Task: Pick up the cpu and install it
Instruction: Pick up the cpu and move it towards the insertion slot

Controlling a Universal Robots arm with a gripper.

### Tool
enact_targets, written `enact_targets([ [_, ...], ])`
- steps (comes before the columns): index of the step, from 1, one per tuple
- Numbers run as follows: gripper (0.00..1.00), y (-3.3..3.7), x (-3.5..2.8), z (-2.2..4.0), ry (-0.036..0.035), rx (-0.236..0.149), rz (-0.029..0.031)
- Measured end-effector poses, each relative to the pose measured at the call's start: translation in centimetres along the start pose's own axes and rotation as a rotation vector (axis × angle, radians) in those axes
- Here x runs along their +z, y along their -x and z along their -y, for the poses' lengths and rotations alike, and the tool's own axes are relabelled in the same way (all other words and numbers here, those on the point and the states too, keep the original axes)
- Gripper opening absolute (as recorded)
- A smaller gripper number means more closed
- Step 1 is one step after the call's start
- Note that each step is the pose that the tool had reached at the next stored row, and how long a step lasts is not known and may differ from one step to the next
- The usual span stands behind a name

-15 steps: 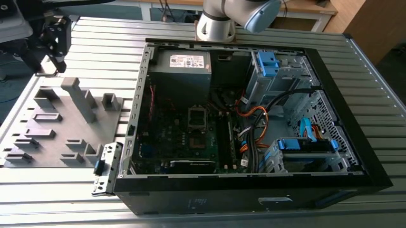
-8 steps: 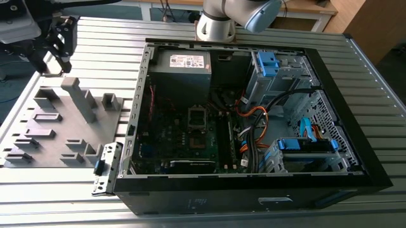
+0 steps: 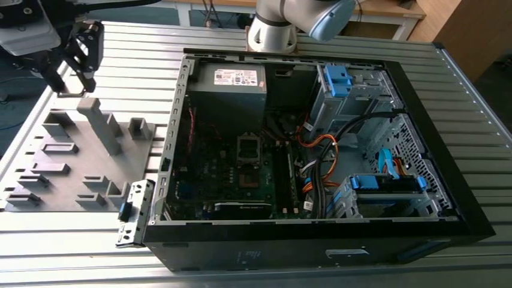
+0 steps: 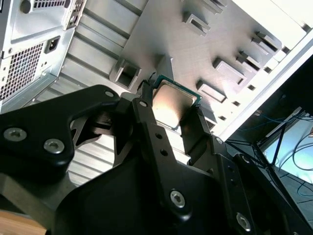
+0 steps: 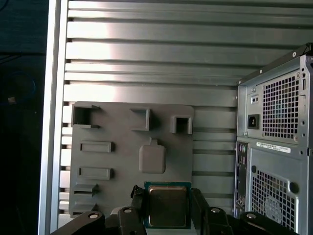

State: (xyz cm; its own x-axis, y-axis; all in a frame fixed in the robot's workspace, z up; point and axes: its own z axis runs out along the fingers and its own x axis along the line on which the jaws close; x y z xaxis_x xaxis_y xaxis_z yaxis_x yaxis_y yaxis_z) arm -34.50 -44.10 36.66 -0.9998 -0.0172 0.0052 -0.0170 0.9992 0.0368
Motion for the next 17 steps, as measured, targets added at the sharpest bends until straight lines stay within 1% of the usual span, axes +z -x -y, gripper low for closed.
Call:
enact_targets([
  [17, 0.47, 2.29, -0.01, 0.07, 0.0002, -0.001, -0.0001],
])
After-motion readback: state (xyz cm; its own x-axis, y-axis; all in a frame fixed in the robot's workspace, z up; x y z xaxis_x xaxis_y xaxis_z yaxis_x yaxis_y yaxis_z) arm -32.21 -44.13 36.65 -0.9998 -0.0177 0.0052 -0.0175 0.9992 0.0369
